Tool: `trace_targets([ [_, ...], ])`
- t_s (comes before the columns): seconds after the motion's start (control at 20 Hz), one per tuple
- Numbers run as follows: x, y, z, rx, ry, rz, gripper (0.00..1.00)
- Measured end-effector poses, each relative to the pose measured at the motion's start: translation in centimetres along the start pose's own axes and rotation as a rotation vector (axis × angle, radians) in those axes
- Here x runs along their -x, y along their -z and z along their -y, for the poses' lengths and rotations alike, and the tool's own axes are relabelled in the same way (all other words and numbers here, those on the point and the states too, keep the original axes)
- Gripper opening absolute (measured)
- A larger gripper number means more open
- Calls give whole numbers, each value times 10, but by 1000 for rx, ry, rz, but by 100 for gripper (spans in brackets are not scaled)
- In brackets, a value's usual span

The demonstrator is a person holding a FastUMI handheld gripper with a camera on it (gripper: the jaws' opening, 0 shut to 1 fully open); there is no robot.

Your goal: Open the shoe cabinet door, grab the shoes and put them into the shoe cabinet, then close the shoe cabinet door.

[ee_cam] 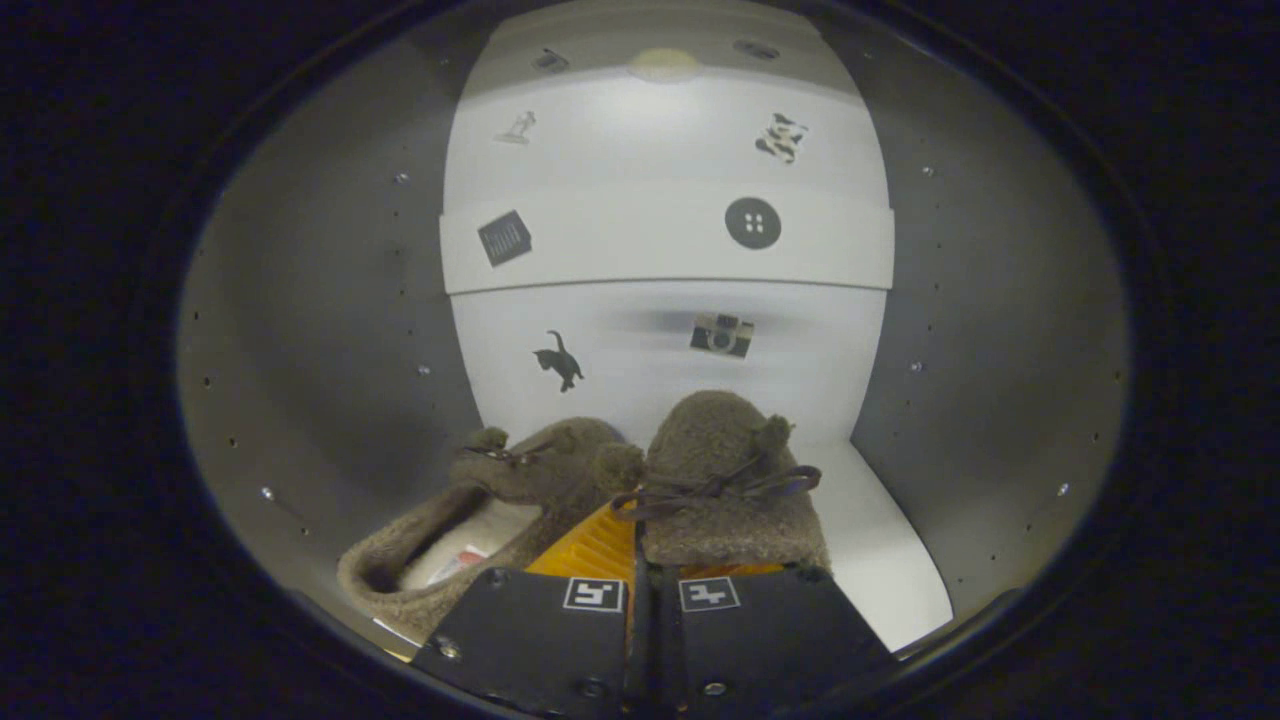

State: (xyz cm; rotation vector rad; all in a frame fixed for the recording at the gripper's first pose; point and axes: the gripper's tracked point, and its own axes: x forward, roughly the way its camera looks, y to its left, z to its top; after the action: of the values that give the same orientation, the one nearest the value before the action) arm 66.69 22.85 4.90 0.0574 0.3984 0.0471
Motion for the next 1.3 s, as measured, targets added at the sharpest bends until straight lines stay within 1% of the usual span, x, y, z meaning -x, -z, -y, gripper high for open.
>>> trace_targets([
  [0.1, -4, 13, 3, -13, 31, -92, 10],
  [0.15, -7, 18, 0, -20, 20, -113, 14],
  [0.2, -6, 20, -2, -16, 15, -125, 22],
  [0.3, 5, 14, -9, -17, -1, -100, 39],
  [0.4, 21, 5, -11, 4, 8, -69, 55],
  [0.55, 46, 6, -17, 18, 5, -34, 80],
  [0.7, 80, 0, -22, 52, 11, 33, 81],
  [0.8, 111, -7, -31, 61, -7, 83, 82],
  [0.95, 174, -16, -49, 73, -46, 182, 81],
  [1.2, 286, -4, -69, 66, -119, 297, 100],
  [1.3, 326, 12, -67, 61, -146, 307, 100],
])
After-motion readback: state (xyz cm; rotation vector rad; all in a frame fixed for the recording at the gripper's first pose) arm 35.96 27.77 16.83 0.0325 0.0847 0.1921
